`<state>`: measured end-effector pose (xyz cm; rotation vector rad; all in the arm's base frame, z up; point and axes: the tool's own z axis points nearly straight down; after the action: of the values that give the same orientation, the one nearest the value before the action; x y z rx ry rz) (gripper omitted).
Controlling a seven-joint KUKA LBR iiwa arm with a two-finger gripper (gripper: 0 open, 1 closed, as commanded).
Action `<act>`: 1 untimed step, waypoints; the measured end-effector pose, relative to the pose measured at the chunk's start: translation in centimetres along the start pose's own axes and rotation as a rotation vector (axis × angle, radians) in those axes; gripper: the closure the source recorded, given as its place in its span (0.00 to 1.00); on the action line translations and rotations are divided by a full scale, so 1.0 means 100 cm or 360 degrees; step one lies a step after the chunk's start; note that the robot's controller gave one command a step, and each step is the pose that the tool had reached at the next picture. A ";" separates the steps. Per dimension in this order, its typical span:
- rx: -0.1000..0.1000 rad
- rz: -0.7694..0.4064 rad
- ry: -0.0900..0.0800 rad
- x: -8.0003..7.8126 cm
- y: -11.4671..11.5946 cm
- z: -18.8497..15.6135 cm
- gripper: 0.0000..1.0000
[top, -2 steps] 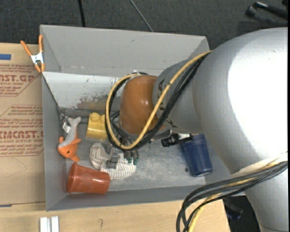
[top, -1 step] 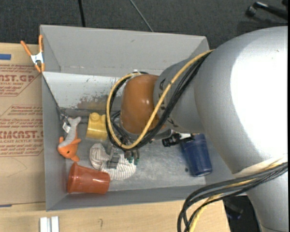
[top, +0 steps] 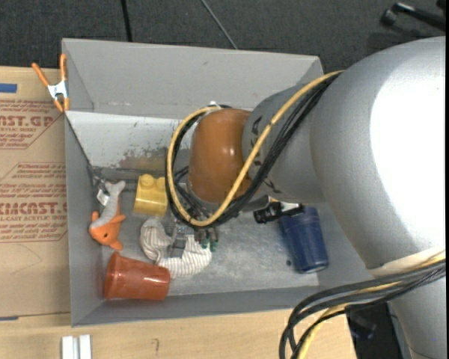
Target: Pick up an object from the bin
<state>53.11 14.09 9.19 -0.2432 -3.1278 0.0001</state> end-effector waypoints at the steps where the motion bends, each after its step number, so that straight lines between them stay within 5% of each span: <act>1: -0.0004 0.0000 -0.0008 -0.001 0.001 -0.011 1.00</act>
Offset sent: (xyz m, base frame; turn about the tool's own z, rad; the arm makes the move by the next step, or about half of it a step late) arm 0.0000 -0.0001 0.0075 0.0000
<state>53.27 14.14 10.33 -0.2440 -3.1328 -0.0029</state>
